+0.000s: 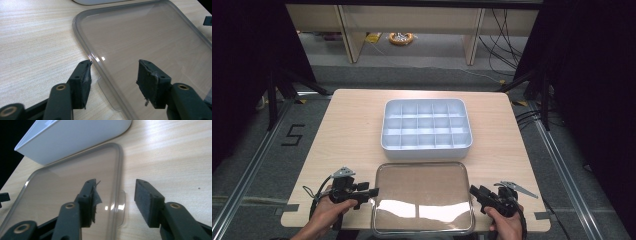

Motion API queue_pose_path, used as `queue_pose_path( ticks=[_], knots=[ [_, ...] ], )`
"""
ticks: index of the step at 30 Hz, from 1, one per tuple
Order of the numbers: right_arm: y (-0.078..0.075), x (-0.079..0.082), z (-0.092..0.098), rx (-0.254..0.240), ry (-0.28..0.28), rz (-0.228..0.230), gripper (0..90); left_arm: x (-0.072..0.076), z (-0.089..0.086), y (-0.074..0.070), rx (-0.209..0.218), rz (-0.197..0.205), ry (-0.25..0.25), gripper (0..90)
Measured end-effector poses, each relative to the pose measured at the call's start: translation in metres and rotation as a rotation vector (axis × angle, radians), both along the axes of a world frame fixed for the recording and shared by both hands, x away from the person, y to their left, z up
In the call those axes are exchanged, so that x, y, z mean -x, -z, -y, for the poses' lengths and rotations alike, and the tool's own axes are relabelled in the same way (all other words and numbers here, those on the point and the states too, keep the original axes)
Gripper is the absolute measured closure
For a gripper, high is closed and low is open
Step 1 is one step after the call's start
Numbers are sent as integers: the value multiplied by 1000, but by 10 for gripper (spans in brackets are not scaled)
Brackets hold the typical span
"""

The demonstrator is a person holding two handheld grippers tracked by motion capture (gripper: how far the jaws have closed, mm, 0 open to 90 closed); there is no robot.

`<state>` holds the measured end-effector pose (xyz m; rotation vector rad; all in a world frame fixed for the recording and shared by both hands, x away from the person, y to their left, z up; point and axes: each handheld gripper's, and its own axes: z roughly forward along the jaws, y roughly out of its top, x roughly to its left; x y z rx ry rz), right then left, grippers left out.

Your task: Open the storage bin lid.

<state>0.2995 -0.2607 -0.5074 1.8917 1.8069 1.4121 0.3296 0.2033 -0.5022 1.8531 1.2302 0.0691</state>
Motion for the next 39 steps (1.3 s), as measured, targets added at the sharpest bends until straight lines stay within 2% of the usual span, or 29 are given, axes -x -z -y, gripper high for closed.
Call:
queue_pose_path(
  ticks=[2, 3, 4, 6, 7, 8, 9, 10, 11, 12, 13, 15, 17, 22, 24, 25, 27, 28, 31, 32, 33, 34, 39],
  knots=[
    [1, -1, 0, 13, 12, 17, 496, 0, 0, 0, -1, 2, -1, 426],
    [-3, 0, -1, -26, 23, -3, 481, -1, -1, -1, -10, 12, -2, 418],
    [-4, 1, -1, -43, 31, -1, 475, -1, -1, -1, -10, 12, -2, 413],
    [-2, -2, 3, 13, 6, 50, 452, -2, -2, -1, -5, 18, 1, 397],
    [-4, -1, 0, -23, 28, 26, 447, -2, -2, -1, -6, 20, 1, 397],
    [-4, -1, 2, -1, 22, 38, 443, -1, -2, -1, 0, 13, -8, 396],
    [-4, -1, 2, -10, 29, 33, 440, -1, -2, -1, 0, 13, -5, 393],
    [-2, -2, 2, 3, 31, 45, 434, -1, -2, -2, -2, 15, -4, 389],
    [-3, -2, 4, 30, 22, 48, 428, -1, -2, -2, -2, 19, -3, 386],
    [-4, -1, 2, 2, 37, 21, 424, -1, -2, -2, -6, 20, -3, 382],
    [-5, -1, 1, -11, 41, 13, 421, -1, -2, -2, -4, 25, -4, 377],
    [-5, -1, 2, -33, 32, 22, 418, -1, -2, -2, -3, 23, -6, 372],
    [-4, -2, 4, 28, 20, 61, 417, -1, -2, -2, -3, 30, -9, 366],
    [-5, -2, 3, 6, 17, 52, 415, -1, -2, -4, -9, 58, -6, 356],
    [-4, -3, 4, 39, 14, 80, 415, -1, -2, -4, -11, 65, -11, 356],
    [-6, -2, 3, 25, 16, 58, 414, -1, -3, -4, -11, 61, -4, 356],
    [-6, -2, 3, 19, 16, 57, 414, -1, -2, -4, -11, 62, -4, 356],
    [-6, -3, 3, 30, 10, 74, 414, -1, -2, -4, -11, 63, -4, 354],
    [-7, -2, 2, 35, 18, 61, 414, -1, -2, -5, -11, 63, -7, 352],
    [-7, -2, 3, 43, 9, 70, 413, 0, -3, -5, -11, 62, -7, 352],
    [-8, -2, 2, 26, 15, 56, 413, -1, -3, -5, -14, 63, -7, 352],
    [-8, -2, 2, 19, 13, 61, 413, -1, -3, -5, -14, 64, -7, 351],
    [-9, -2, 2, 26, 8, 72, 409, 0, -3, -6, -17, 78, -9, 349]
  ],
)
